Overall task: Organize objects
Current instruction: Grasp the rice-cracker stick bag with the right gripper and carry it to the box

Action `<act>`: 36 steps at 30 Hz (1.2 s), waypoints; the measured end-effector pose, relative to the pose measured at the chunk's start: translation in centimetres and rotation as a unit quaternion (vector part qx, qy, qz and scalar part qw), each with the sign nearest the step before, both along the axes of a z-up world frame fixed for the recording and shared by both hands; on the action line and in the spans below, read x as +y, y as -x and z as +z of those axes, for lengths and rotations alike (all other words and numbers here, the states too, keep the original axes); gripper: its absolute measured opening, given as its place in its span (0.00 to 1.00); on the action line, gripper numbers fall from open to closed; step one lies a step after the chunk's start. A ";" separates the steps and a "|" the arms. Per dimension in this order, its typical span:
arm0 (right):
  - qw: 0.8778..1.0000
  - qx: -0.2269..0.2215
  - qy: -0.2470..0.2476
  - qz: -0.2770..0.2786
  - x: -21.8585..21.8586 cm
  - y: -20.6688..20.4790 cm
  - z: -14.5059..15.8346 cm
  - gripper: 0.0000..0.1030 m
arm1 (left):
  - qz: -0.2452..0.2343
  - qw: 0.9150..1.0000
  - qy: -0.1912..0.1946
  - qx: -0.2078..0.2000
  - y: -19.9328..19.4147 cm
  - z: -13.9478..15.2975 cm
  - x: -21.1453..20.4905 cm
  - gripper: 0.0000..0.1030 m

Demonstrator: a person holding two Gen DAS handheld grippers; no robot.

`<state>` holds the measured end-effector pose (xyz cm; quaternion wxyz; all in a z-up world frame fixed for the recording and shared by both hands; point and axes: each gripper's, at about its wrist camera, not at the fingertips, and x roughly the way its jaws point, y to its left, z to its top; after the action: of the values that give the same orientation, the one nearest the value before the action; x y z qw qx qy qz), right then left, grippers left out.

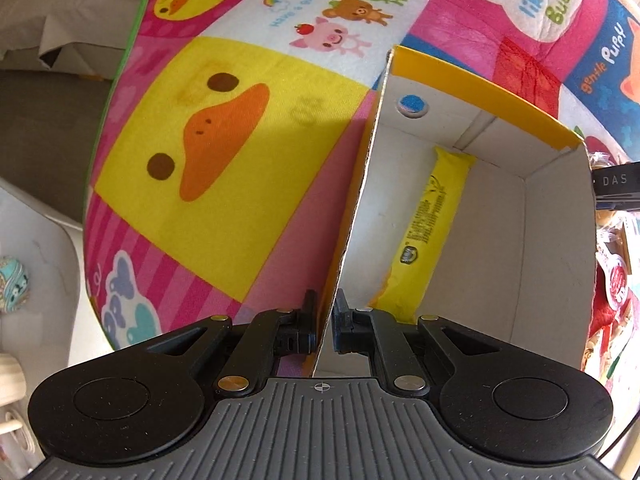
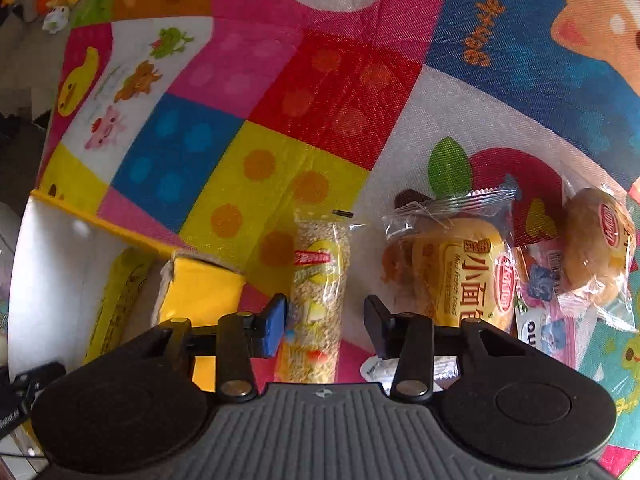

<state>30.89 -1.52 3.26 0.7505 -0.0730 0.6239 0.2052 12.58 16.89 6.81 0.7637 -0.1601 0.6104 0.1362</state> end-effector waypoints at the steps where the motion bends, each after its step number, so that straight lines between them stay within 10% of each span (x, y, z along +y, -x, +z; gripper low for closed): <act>1: 1.000 0.006 0.002 0.007 0.0 0.1 0.0 0.28 | -0.002 1.000 0.000 0.001 0.0 0.0 -0.2 0.09; 20: 0.983 0.032 -0.035 -0.177 -15.1 13.6 12.2 0.27 | -0.208 0.978 -0.004 -0.016 -5.7 -0.2 -9.1 0.12; 36: 0.972 0.006 -0.075 -0.223 -12.9 21.5 20.0 0.27 | -0.219 0.975 0.018 -0.021 -4.5 -0.5 -7.9 0.12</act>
<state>9.43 -14.45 23.26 0.7770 0.1261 0.6116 0.0792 17.08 8.97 6.31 0.7848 -0.0386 0.6166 -0.0488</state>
